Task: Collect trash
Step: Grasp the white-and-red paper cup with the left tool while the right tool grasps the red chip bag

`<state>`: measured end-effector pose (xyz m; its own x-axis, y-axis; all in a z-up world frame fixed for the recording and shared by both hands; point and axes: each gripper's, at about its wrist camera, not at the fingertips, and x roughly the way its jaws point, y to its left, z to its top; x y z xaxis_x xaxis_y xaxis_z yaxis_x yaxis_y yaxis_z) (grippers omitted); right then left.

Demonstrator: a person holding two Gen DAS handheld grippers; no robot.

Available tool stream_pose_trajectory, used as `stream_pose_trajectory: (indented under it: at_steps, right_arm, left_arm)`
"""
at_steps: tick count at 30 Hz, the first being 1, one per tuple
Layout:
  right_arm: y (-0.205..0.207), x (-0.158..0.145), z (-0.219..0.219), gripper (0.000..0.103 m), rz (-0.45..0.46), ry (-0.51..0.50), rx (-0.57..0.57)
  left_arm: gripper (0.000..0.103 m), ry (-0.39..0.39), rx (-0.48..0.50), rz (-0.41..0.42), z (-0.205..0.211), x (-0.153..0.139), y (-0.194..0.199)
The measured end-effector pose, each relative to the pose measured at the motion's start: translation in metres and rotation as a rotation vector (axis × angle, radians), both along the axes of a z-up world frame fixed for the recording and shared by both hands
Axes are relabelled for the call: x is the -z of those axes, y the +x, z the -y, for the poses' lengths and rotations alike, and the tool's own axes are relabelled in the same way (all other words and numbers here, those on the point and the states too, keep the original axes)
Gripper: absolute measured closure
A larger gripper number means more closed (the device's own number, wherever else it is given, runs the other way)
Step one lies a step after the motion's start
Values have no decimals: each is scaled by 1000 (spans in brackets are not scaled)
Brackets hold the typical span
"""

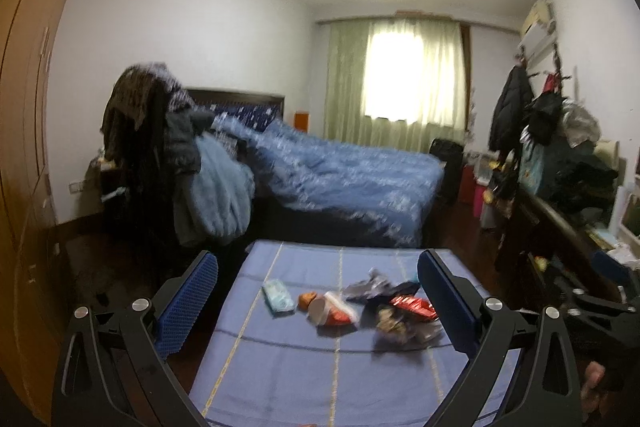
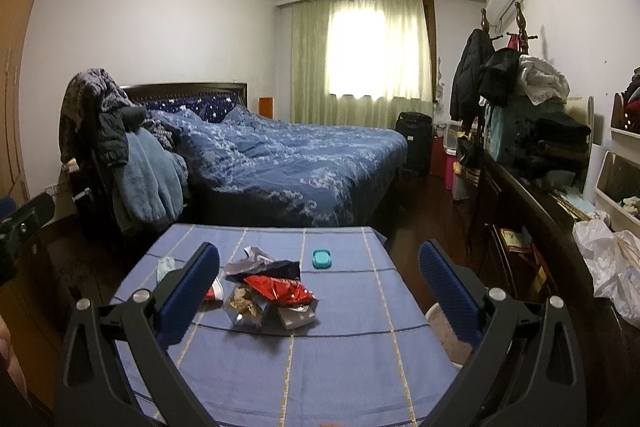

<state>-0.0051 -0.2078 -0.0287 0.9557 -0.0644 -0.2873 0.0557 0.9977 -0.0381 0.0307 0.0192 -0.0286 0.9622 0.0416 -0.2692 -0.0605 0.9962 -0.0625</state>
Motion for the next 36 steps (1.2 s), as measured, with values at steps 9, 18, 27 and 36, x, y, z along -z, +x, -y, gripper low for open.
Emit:
stream_pose_trajectory:
  at_steps: [9,18,27,36]
  right_arm:
    - [73,72,5,3,-256,3,-39]
    - [133,127,6,3,-400,28,-65]
    - [163,143,15,3,-451,50,-110]
    - [186,142,27,4,-435,95,-128]
  left_arm:
    - [4,-73,-95,-334,-40,89,98]
    - [4,-93,-25,-523,-1,146,203]
    - [4,-138,-101,-623,23,180,252]
    - [89,-189,73,-575,37,172,251]
